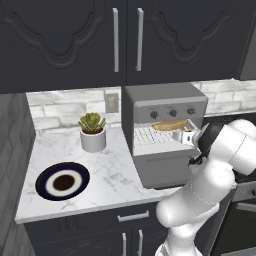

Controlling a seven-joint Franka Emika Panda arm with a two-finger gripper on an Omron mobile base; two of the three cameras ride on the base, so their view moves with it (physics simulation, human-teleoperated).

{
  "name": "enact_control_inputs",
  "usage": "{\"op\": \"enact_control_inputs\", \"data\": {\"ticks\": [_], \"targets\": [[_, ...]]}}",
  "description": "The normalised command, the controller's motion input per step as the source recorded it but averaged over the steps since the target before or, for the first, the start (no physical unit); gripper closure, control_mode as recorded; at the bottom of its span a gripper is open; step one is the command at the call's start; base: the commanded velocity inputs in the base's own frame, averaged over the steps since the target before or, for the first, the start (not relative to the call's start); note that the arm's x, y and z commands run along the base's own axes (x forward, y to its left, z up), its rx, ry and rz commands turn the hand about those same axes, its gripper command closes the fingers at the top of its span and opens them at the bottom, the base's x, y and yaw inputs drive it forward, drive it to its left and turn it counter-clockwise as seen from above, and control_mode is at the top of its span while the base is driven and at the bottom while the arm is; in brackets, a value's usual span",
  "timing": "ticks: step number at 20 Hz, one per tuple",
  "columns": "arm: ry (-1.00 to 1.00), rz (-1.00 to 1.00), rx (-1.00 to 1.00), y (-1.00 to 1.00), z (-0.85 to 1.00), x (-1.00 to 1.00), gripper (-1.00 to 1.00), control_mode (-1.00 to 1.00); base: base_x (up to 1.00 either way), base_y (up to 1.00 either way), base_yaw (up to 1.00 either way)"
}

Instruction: Pull the toaster oven rack outwards. Pick up the baguette from the plate and place it on the toaster oven rack. Close the toaster oven door fully and set the temperature to the lowest setting.

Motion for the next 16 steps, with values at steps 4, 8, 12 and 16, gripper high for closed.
{"op": "enact_control_inputs", "data": {"ticks": [4,8,12,16], "targets": [[0.09,0.00,0.00,-0.64,0.55,-0.60,-1.00,-1.00,0.00,0.00,0.00],[0.14,0.00,0.00,-0.58,0.69,-0.51,-1.00,-1.00,0.00,0.00,0.00],[0.15,0.00,0.00,-0.56,0.74,-0.53,-1.00,-1.00,0.00,0.00,0.00],[0.19,0.00,0.03,-0.56,0.82,-0.55,-1.00,-1.00,0.00,0.00,0.00]]}}
